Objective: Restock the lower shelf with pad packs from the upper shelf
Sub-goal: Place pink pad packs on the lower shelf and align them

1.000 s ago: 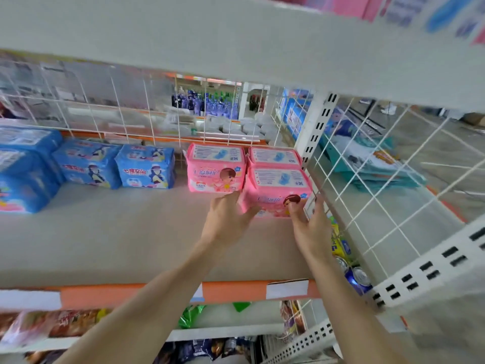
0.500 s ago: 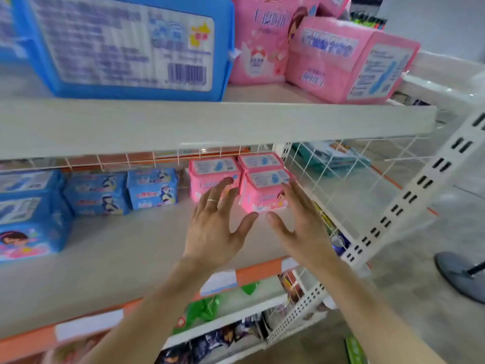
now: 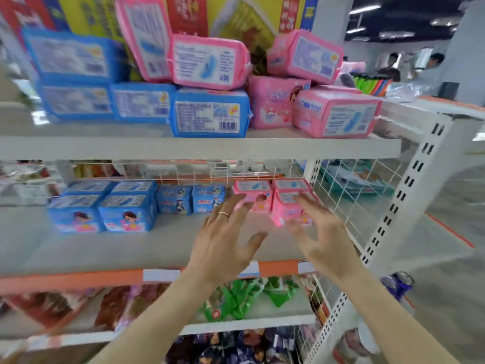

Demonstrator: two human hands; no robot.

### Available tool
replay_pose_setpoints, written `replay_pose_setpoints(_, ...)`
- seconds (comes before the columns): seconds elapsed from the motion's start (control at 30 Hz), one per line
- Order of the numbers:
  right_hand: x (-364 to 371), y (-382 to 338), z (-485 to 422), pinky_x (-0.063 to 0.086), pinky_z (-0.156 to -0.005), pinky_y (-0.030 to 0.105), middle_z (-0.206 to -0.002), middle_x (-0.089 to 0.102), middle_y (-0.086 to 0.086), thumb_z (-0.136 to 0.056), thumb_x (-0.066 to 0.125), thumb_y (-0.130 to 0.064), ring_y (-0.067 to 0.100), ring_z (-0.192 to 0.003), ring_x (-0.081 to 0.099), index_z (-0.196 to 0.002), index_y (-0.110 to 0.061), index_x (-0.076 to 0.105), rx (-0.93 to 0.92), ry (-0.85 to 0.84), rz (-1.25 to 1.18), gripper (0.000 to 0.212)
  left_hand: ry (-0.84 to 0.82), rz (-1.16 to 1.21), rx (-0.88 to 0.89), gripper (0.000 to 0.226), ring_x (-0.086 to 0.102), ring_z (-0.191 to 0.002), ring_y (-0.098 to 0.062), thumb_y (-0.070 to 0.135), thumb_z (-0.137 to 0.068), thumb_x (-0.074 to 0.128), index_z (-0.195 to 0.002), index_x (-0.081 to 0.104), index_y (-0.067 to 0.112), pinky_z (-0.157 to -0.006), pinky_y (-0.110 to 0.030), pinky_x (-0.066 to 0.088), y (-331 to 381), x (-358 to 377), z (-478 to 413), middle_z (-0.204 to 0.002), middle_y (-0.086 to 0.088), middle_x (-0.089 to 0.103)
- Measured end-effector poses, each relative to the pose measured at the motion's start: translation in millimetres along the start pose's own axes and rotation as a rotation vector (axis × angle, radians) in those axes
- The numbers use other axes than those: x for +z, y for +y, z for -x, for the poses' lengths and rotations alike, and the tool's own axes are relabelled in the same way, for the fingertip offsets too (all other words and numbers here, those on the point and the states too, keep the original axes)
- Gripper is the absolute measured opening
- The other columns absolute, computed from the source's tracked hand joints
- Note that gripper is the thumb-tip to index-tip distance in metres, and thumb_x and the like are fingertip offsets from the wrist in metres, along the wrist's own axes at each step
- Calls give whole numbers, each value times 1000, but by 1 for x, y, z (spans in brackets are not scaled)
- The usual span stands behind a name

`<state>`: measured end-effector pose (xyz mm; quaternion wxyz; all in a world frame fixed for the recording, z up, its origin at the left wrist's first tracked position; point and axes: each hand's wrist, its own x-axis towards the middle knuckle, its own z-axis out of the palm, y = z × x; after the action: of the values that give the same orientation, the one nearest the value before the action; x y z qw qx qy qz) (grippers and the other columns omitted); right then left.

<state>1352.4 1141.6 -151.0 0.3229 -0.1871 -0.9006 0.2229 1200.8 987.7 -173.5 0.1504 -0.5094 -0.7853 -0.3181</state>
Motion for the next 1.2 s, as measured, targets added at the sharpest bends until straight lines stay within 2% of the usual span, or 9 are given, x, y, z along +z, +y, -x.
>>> replay_pose_setpoints(0.13, -15, -24, 11, 22, -117, 23, -153, 39, -8, -96, 60, -43, 1, -142, 32, -149, -21, 36, -80, -10, -11, 62, 83, -72, 5, 64, 50, -131, -22, 61, -91, 48, -138, 54, 17, -102, -40, 49, 18, -34, 24, -148, 1, 48)
replay_pose_setpoints(0.2, -21, -35, 11, 26, -119, 29, -154, 39, -8, -96, 59, -46, 3, -143, 33, -149, -23, 38, -105, -7, -41, 62, 84, -76, -11, 65, 50, -131, -21, 61, -91, 48, -138, 54, 17, -103, -40, 49, 23, -50, 31, -149, 3, 46)
replay_pose_setpoints(0.3, -26, -52, 8, 34, -118, 39, -153, 44, -6, -92, 46, -64, 9, -143, 38, -149, -20, 42, -145, -4, -68, 72, 90, -74, -12, 64, 49, -131, -18, 62, -92, 46, -139, 52, 20, -105, -40, 47, 28, -72, 34, -151, 6, 43)
replay_pose_setpoints(0.53, -36, -89, -29, 33, -110, 26, -146, 52, 2, -89, 44, -64, 13, -136, 47, -144, -13, 50, -246, 60, -70, 76, 186, -72, 44, 57, 48, -134, -18, 55, -93, 48, -139, 52, 21, -103, -43, 49, 25, -117, 20, -151, 6, 44)
replay_pose_setpoints(0.77, -24, -121, -95, 36, -110, 32, -145, 53, 5, -89, 44, -64, 19, -134, 50, -143, -12, 51, -270, 146, -6, 76, 244, -116, 53, 62, 48, -133, -19, 55, -91, 41, -142, 48, 20, -100, -44, 50, -27, -173, -35, -153, 6, 40)
replay_pose_setpoints(0.93, -23, -144, -150, 40, -97, 22, -139, 60, 2, -92, 50, -51, 15, -125, 56, -143, -16, 53, -220, 283, 39, 62, 261, -85, 32, 66, 46, -134, -20, 58, -92, 43, -144, 47, 19, -103, -41, 46, -72, -196, -91, -150, 4, 43)
replay_pose_setpoints(1.03, -21, -150, -183, 39, -85, 9, -118, 66, -6, -97, 59, -42, 1, -104, 57, -141, -16, 54, -179, 353, 35, 51, 208, -54, 24, 60, 45, -134, -18, 49, -98, 51, -148, 41, 18, -101, -31, 38, -91, -205, -129, -151, 1, 43)
replay_pose_setpoints(1.13, -16, -148, -207, 43, -100, 26, -140, 58, 0, -97, 59, -40, 13, -126, 55, -149, -17, 44, -75, 369, 11, 58, 126, 25, -3, 61, 42, -139, -21, 41, -100, 53, -151, 37, 10, -109, -30, 33, -102, -208, -164, -153, -6, 44)
replay_pose_setpoints(1.2, -13, -146, -218, 45, -94, 24, -144, 56, 2, -98, 57, -41, 14, -125, 57, -148, -19, 43, -13, 367, -45, 57, 108, 128, -42, 55, 51, -130, -23, 38, -101, 52, -145, 44, 6, -106, -31, 39, -104, -206, -183, -143, -8, 54)
